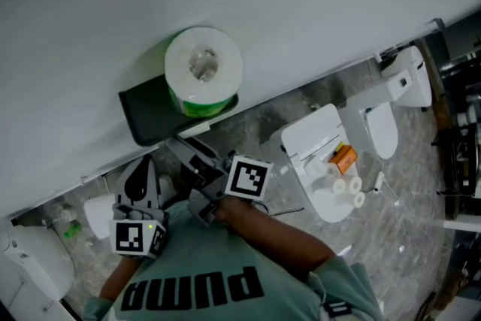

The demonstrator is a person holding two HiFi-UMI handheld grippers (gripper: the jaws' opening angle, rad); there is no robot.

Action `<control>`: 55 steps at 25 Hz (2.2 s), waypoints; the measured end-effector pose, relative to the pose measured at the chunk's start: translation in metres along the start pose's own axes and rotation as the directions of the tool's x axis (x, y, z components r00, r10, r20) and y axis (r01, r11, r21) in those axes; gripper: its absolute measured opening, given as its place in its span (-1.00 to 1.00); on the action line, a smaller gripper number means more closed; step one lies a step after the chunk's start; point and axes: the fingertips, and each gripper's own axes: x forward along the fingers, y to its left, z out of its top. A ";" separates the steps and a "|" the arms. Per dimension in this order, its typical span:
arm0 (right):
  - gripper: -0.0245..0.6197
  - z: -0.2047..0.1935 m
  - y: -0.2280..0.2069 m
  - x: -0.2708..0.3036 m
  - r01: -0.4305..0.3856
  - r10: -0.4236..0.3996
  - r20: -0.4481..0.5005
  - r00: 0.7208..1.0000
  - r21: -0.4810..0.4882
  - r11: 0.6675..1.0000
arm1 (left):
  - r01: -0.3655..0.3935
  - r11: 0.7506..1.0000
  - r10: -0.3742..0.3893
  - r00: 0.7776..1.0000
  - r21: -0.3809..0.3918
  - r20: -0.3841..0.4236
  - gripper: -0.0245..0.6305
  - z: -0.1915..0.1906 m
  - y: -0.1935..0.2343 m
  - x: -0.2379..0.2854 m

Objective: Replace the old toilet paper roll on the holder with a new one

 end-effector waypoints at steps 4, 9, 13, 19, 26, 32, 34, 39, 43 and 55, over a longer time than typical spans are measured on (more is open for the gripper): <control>-0.26 0.005 0.002 0.001 -0.031 0.031 -0.008 0.999 0.035 0.999 | -0.020 0.999 0.021 1.000 0.027 -0.013 -0.92 0.002 0.000 0.003; -0.40 0.014 0.003 -0.001 -0.041 0.041 -0.004 0.999 0.039 0.998 | -0.029 0.998 0.030 0.999 0.052 -0.014 -0.92 0.005 -0.004 0.007; -0.41 0.022 0.004 -0.005 -0.049 0.049 0.002 0.999 0.041 0.998 | -0.025 0.998 0.025 1.000 0.066 -0.008 -0.92 0.010 -0.011 0.014; -0.41 0.038 0.000 -0.016 -0.038 0.038 0.009 0.999 0.046 0.998 | -0.007 0.997 0.008 1.000 0.080 -0.010 -0.92 0.011 -0.025 0.028; -0.41 0.059 -0.004 -0.024 -0.040 0.039 0.017 0.999 0.049 0.998 | -0.023 0.997 0.023 1.000 0.078 -0.010 -0.92 0.013 -0.036 0.043; -0.41 0.077 -0.009 -0.031 -0.037 0.036 0.014 0.999 0.053 0.998 | -0.038 0.996 0.041 0.999 0.087 -0.034 -0.92 0.011 -0.045 0.055; -0.41 0.084 -0.010 -0.034 -0.037 0.036 0.017 0.999 0.050 0.998 | -0.042 0.996 0.044 0.999 0.083 -0.019 -0.92 0.013 -0.049 0.061; -0.41 0.106 -0.013 -0.044 -0.042 0.041 0.029 0.999 0.037 0.998 | -0.034 0.996 0.036 0.999 0.084 -0.028 -0.92 0.013 -0.063 0.078; -0.41 0.124 -0.018 -0.054 -0.027 0.026 0.041 0.999 0.030 0.999 | -0.029 0.997 0.032 0.999 0.074 -0.038 -0.92 0.010 -0.073 0.093; -0.42 0.160 -0.024 -0.090 0.046 -0.039 0.107 0.994 -0.064 0.997 | 0.021 0.995 -0.007 0.991 0.103 -0.132 -0.92 -0.002 -0.099 0.114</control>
